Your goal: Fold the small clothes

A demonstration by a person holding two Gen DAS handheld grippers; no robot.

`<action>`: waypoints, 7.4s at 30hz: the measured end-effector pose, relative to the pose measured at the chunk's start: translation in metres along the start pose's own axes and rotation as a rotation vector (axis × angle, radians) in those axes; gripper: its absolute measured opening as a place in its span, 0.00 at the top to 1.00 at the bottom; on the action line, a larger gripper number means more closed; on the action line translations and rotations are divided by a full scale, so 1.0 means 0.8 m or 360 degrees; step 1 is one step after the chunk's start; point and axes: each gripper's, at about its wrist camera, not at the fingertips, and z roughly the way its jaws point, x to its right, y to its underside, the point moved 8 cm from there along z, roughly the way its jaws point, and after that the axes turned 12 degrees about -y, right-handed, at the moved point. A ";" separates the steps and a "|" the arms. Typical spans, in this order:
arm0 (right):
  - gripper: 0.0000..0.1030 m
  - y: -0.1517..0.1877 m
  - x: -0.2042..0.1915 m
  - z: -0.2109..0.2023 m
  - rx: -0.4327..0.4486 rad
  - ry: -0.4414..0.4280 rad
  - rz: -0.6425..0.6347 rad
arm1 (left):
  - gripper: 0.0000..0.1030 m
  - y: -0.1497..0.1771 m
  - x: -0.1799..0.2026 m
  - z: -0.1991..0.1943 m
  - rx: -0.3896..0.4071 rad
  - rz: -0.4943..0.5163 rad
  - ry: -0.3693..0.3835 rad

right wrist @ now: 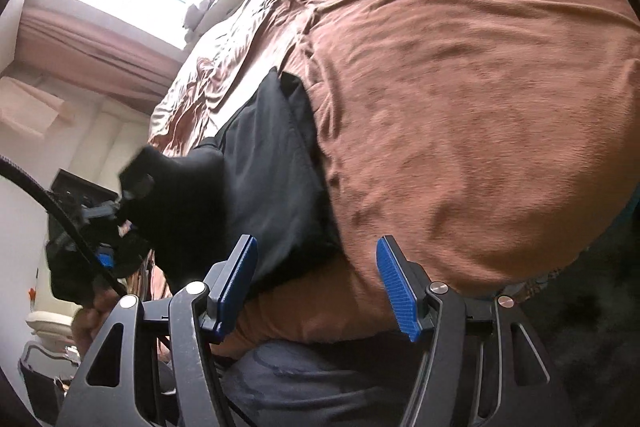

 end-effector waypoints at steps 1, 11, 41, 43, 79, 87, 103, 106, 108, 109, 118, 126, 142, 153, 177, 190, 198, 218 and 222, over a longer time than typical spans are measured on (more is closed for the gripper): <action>0.42 0.000 0.003 -0.003 0.0004 -0.0002 0.0007 | 0.86 0.003 0.000 0.008 -0.0020 0.0008 -0.0015; 0.42 0.001 0.011 -0.002 -0.0021 -0.0041 0.0035 | 0.60 0.039 -0.003 0.059 -0.0230 0.0036 -0.0144; 0.90 -0.018 -0.026 0.122 -0.0149 0.0061 -0.0191 | 0.12 -0.036 -0.111 -0.014 0.0010 -0.0449 -0.0177; 0.90 -0.021 -0.022 0.119 -0.0120 0.0053 -0.0179 | 0.12 -0.043 -0.114 -0.012 0.0023 -0.0452 -0.0195; 0.90 -0.002 0.002 0.112 -0.0179 -0.0032 -0.0196 | 0.88 -0.159 -0.110 0.084 -0.0096 -0.0297 -0.0437; 0.90 -0.001 0.005 0.112 -0.0188 -0.0050 -0.0176 | 0.52 -0.169 -0.109 0.114 -0.0111 -0.0266 -0.0411; 0.92 0.003 0.002 0.108 -0.0181 -0.0033 -0.0183 | 0.34 -0.169 -0.077 0.093 -0.0101 -0.0168 -0.0284; 0.92 0.005 0.000 0.105 -0.0178 -0.0031 -0.0189 | 0.34 -0.161 -0.079 0.067 -0.0083 -0.0143 -0.0322; 0.92 0.007 -0.001 0.104 -0.0177 -0.0033 -0.0188 | 0.34 -0.153 -0.086 0.045 -0.0064 -0.0124 -0.0371; 0.92 0.008 -0.001 0.103 -0.0176 -0.0034 -0.0191 | 0.34 -0.150 -0.090 0.037 -0.0057 -0.0118 -0.0389; 0.87 0.006 -0.006 0.101 -0.0185 -0.0056 -0.0165 | 0.34 -0.111 -0.148 -0.047 0.0015 -0.0207 -0.0511; 0.40 -0.014 -0.042 0.092 -0.0147 0.0038 -0.0300 | 0.34 -0.063 -0.195 -0.105 0.0068 -0.0277 -0.0551; 0.40 -0.057 -0.059 0.184 -0.0345 0.0287 -0.0486 | 0.34 0.016 -0.252 -0.115 0.0023 -0.0381 -0.0501; 0.40 -0.082 -0.034 0.223 -0.0364 0.0329 -0.0353 | 0.40 0.058 -0.252 -0.095 -0.0072 -0.0494 -0.0358; 0.78 -0.029 -0.055 0.212 -0.0578 0.0084 -0.0293 | 0.82 0.074 -0.226 -0.132 -0.0054 -0.0377 -0.0262; 0.78 0.011 -0.067 0.222 -0.0681 -0.0036 -0.0269 | 0.82 0.103 -0.247 -0.169 -0.0058 -0.0370 -0.0299; 0.41 -0.015 -0.044 0.236 -0.0648 0.0030 -0.0193 | 0.48 0.068 -0.252 -0.135 -0.0130 -0.0362 -0.0468; 0.40 -0.105 -0.004 0.324 -0.0495 -0.0253 -0.0044 | 0.34 -0.054 -0.287 -0.075 -0.0061 -0.0459 -0.0393; 0.40 -0.119 -0.003 0.346 -0.0485 -0.0245 -0.0044 | 0.34 -0.074 -0.291 -0.065 -0.0075 -0.0446 -0.0407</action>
